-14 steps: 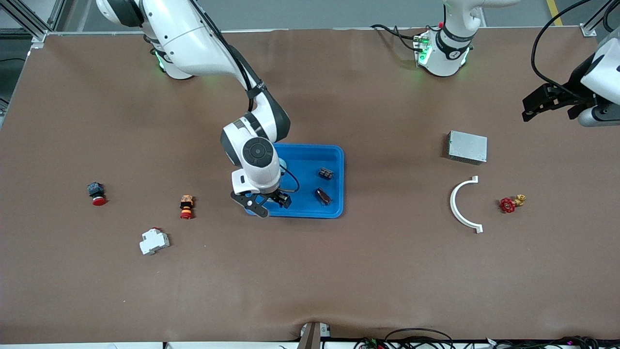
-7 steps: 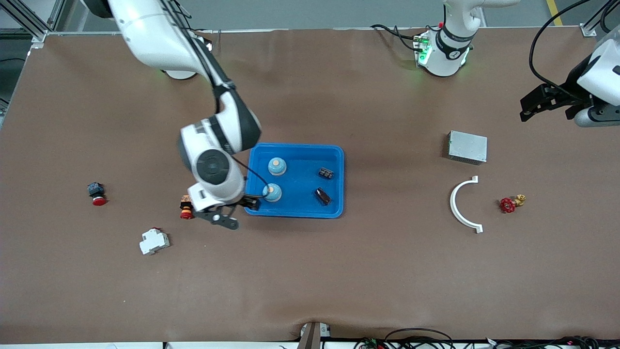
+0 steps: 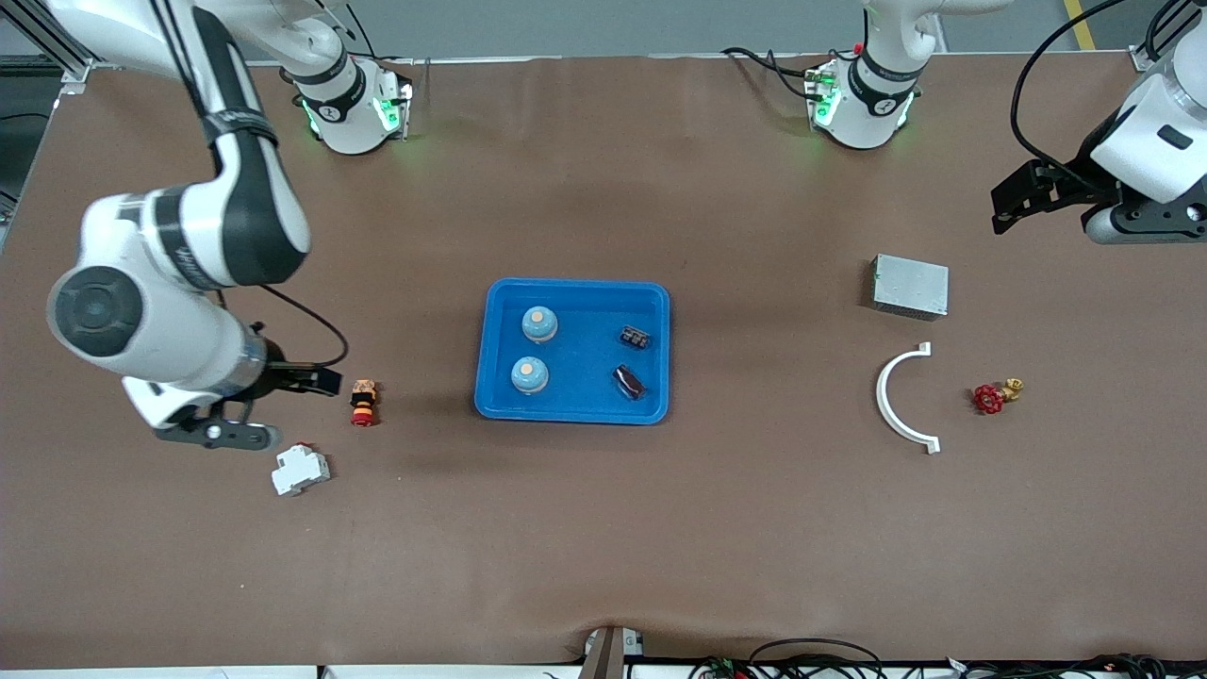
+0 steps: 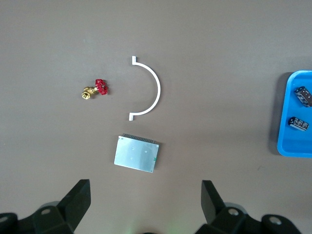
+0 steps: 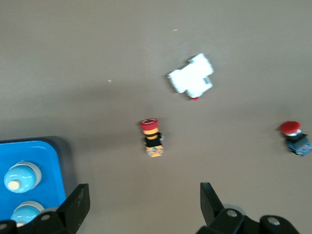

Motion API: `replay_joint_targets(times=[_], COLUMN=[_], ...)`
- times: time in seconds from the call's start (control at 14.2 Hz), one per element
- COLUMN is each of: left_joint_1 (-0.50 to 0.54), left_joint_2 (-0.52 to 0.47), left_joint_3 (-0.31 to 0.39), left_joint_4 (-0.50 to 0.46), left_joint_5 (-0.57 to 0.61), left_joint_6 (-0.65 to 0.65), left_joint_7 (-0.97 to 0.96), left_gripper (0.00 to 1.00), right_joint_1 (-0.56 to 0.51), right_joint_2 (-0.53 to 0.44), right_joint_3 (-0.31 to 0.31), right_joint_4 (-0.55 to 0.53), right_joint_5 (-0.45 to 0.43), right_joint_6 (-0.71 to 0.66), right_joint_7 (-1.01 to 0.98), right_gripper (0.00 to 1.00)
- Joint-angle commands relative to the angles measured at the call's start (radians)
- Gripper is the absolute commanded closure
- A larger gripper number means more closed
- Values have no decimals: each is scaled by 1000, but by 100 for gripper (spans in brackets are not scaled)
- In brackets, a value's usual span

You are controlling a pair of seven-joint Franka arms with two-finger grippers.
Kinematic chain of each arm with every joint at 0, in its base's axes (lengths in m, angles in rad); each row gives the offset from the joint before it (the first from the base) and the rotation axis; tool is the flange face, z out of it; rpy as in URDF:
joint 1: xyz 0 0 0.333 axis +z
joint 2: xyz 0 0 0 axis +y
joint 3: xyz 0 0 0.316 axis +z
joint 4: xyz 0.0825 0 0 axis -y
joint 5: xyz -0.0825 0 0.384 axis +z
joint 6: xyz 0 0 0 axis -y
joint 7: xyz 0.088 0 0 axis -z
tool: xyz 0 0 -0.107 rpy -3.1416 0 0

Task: Place electrolytic capacitor and blue bell in tray
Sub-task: 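Open the right gripper and withdraw it from the tray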

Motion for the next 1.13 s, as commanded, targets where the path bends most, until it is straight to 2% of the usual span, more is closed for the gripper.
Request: replay_joint_targets(times=[0.0,0.14,0.49,1.06], left_joint_1=[9,9,9,9], left_joint_2=[-21,-23,-21,-24], left_joint_3=[0,1,1,1], left_joint_4=[-12,-12,-10,-7], left_joint_5=[-15,-15,-15,-15], left_joint_6=[-7,-7,-7,-11], left_joint_7=[11,10,10,2], left_gripper=[0,0,0,0], right_joint_1=[-54,-110,-213,-266], right_joint_2=[-62,-88,-178,-313], right_joint_3=[22,22,22,22], right_joint_4=[-28,-26,-26,-31], right_joint_5=[-8,-7,-7,-2], right_joint_6=[-35,-62,-119,-202], right_joint_7=[-5,-13,-232,-278], right_gripper=[0,0,0,0])
